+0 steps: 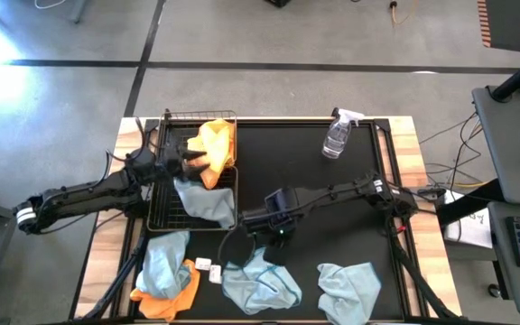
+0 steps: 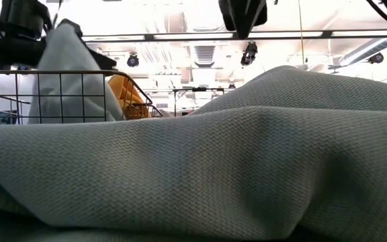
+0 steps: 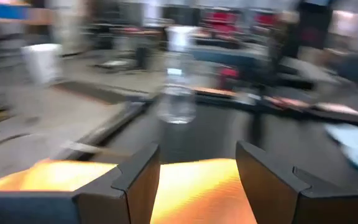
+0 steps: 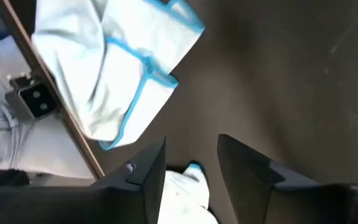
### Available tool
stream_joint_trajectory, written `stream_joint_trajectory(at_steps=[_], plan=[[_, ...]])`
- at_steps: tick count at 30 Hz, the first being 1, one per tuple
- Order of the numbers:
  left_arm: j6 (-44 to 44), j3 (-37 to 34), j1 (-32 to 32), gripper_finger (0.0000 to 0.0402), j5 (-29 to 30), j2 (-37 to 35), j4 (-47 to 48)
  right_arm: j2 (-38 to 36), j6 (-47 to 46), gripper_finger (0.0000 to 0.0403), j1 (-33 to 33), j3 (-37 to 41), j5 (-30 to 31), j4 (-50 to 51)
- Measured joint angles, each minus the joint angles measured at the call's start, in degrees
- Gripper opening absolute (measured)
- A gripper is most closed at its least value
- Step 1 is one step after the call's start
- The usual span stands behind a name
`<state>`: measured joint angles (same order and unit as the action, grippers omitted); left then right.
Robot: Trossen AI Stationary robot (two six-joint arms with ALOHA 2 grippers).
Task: Sort microfiber towel by color & place in baskets
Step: Put the right blue microfiber towel into the bottom wire basket
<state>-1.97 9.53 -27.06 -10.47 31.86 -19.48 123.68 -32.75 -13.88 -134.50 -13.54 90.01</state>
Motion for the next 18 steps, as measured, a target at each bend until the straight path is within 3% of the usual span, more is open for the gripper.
stream_joint_trajectory(at_steps=[3, 9, 15, 18], plan=[[6.90, 0.10, -0.01, 0.0194, -5.61, -0.02, 1.13, 0.00, 0.07, 0.0134, -1.42, 0.00, 0.00, -0.02], [25.30, 2.46, -0.05, 0.0194, -5.07, -0.07, 5.74, 0.00, -0.49, 0.0129, -3.68, 0.00, -0.02, 0.00], [28.62, 16.70, -0.05, 0.0194, -4.85, 0.34, 27.33, -0.02, -0.66, 0.0128, -5.59, 0.00, -0.04, 0.00], [29.38, 23.69, -0.05, 0.0194, -4.48, 1.47, 31.68, -0.02, -0.68, 0.0128, -6.17, 0.00, -0.11, 0.02]])
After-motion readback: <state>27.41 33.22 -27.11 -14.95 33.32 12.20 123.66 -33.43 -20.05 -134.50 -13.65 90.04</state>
